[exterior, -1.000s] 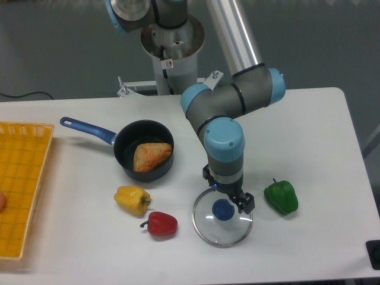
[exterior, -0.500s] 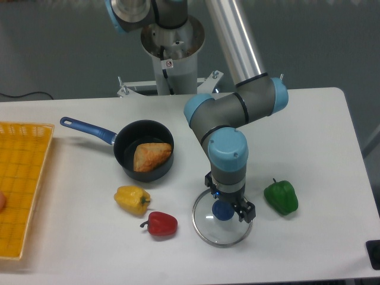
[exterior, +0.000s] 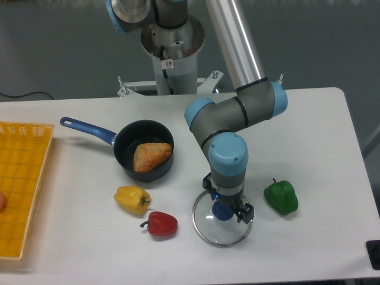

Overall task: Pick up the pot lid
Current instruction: 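Lower the open gripper around the blue knob of the glass lid, then close the gripper on the blue knob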

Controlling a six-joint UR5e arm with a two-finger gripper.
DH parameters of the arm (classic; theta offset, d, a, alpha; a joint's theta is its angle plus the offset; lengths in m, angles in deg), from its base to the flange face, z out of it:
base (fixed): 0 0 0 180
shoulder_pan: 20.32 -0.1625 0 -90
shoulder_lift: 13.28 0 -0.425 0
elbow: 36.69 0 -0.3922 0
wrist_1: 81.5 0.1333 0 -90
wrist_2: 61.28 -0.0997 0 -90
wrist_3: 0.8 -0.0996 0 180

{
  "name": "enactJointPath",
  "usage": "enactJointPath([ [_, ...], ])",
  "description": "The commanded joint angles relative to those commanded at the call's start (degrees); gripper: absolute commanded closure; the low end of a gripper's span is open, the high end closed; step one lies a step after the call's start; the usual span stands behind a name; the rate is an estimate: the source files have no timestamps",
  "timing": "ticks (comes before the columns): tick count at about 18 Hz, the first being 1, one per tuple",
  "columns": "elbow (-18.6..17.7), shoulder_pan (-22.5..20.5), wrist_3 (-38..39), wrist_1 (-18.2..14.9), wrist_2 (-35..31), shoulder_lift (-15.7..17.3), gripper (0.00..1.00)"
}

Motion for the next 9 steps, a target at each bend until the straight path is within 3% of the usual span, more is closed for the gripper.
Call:
enactJointPath([
  [9,-0.09,0.26,2.90,-0.09,-0.09,-0.53,0.00],
])
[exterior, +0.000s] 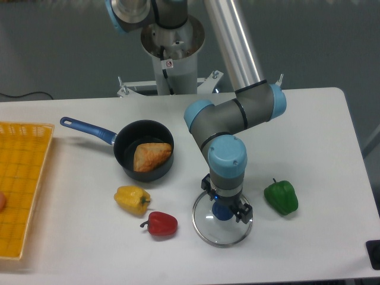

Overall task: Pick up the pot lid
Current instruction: 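Close the gripper on the blue knob, then lift the glass lid by its knob up off the table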

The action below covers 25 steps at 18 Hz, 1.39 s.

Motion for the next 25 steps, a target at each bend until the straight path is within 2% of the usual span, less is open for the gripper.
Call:
enactJointPath([
  [4,0.00,0.35,0.70,0.00,-0.09,-0.35,0.00],
  [8,0.09,0.35,0.80,-0.09,-0.09,-0.26,0.19],
  [11,0.09,0.35,0.79,-0.44,-0.35,-0.09,0.41],
  [13,0.17,0.27,0.71,-0.53,-0.35,0.09,0.46],
  [14,0.18,0.26,0.79,-0.53,-0.35,0.17,0.52],
  [19,0.97,0.18,0.79,-0.79,-0.09,0.44,0.57],
  [20,0.97,0.18,0.79,-0.79,-0.17,0.44,0.61],
  [22,1.05,0.09,0.79,-1.05,-0.18,0.70,0.61],
  [25,1.14,-0.09,0.71,-3.86,-0.09,2.37,0.61],
])
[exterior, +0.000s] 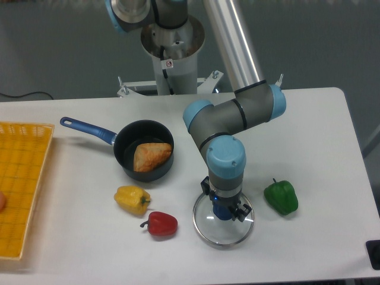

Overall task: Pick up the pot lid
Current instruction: 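Lift the glass lid by its knob up off the table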

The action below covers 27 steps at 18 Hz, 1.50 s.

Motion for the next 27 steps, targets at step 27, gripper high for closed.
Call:
enactJointPath([
  [27,-0.44,0.53,-0.26,-15.04,3.78,10.73,0.60],
])
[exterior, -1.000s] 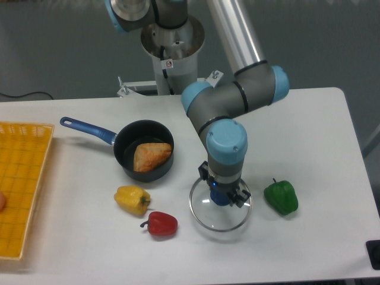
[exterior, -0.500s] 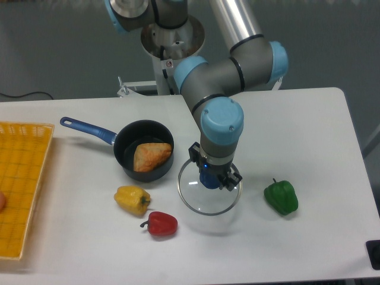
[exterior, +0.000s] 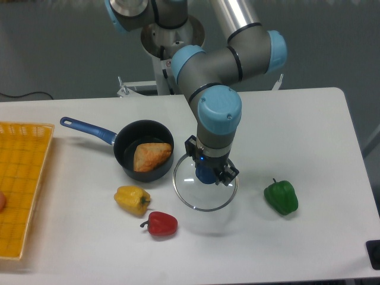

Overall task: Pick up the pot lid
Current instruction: 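Lift the glass lid by its knob up off the table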

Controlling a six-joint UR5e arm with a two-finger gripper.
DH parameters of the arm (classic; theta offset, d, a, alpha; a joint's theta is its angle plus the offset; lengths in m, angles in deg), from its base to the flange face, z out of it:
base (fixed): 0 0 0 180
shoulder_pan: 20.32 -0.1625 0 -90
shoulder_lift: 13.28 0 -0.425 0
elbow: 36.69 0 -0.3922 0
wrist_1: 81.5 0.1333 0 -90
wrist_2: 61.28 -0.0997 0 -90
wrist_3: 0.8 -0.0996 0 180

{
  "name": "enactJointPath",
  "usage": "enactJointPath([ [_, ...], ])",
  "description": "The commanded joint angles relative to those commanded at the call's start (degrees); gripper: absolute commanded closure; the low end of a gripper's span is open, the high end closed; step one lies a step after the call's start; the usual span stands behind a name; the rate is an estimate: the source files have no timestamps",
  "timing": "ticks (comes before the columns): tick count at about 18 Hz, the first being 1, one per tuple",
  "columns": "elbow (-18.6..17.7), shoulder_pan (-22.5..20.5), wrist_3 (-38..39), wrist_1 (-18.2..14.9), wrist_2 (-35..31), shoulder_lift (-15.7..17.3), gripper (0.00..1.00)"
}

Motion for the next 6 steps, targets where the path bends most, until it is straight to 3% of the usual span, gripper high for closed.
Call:
enactJointPath([
  [6,-0.09,-0.09,-0.09,0.00,0.17,0.00,0.59],
])
